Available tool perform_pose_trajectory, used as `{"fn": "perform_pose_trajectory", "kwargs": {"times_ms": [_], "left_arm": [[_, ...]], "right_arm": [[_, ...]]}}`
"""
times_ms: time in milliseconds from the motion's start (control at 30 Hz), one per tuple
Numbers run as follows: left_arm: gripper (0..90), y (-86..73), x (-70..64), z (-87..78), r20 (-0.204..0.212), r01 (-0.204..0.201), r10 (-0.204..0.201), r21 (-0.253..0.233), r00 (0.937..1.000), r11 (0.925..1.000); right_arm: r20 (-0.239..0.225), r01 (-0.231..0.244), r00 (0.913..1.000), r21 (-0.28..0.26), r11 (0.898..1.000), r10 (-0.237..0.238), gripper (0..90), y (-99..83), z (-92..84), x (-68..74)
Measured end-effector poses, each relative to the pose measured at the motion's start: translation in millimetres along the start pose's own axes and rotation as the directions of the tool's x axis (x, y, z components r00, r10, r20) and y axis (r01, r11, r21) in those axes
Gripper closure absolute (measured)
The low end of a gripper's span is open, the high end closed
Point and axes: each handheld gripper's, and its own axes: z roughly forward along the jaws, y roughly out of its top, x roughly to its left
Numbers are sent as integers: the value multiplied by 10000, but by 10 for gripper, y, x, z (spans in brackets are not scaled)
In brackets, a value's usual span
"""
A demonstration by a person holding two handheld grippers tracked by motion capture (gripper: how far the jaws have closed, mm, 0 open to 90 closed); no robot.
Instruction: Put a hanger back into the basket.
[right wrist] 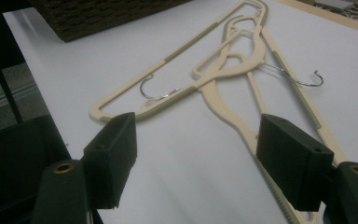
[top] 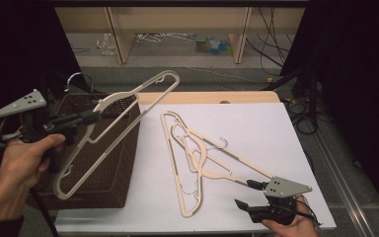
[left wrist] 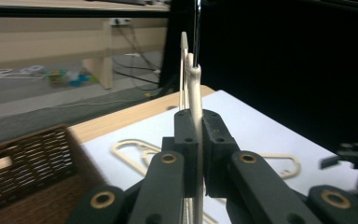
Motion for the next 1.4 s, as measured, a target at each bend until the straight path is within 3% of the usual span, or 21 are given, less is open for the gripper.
{"fn": "perform_pose_trajectory", "kwargs": {"times_ms": [133, 200, 233, 300, 533, 600, 933, 1167, 1333, 1400], "left_arm": [[860, 1, 131, -42, -404, -82, 89, 177, 9991, 9998], [859, -1, 260, -75, -829, -234, 263, 351, 9962, 9991], [860, -1, 260, -75, -829, -234, 263, 351, 9962, 9991], [859, -16, 393, -106, -1126, -325, 377, 473, 9929, 9984], [859, -84, 627, -149, -1490, -635, 729, 672, 9861, 9957], [859, -138, 749, -151, -1644, -439, 565, 795, 9848, 9959], [859, -341, 1113, -161, -1677, 115, 21, 801, 9858, 9967], [859, -443, 1308, -171, -1714, 211, -57, 881, 9852, 9959], [859, -495, 1371, -164, -1554, -37, 188, 965, 9877, 9953], [859, -539, 1393, -149, -1275, -208, 348, 1092, 9912, 9938]], "right_arm": [[-13, 2, 10000, 32, 10000, -1, 304, -3, -1, -5], [-34, -3, 10000, 37, 10000, 4, 305, -3, -2, -8], [-34, -3, 10000, 37, 10000, 4, 305, -3, -2, -8], [-39, 7, 10000, 45, 10000, -7, 305, -2, -3, -8], [-29, 22, 10000, 24, 10000, -22, 306, -3, 1, -9], [-61, 9, 10000, 67, 10000, -9, 306, -3, 3, -6], [-74, 24, 10000, 68, 10000, -24, 308, -3, 3, -8], [-87, 19, 10000, 78, 10000, -18, 308, -3, 6, -5], [-88, 51, 9999, 80, 10000, -51, 308, -5, 13, -1], [-123, 34, 9999, 82, 10000, -33, 308, -5, 14, -1]]}}
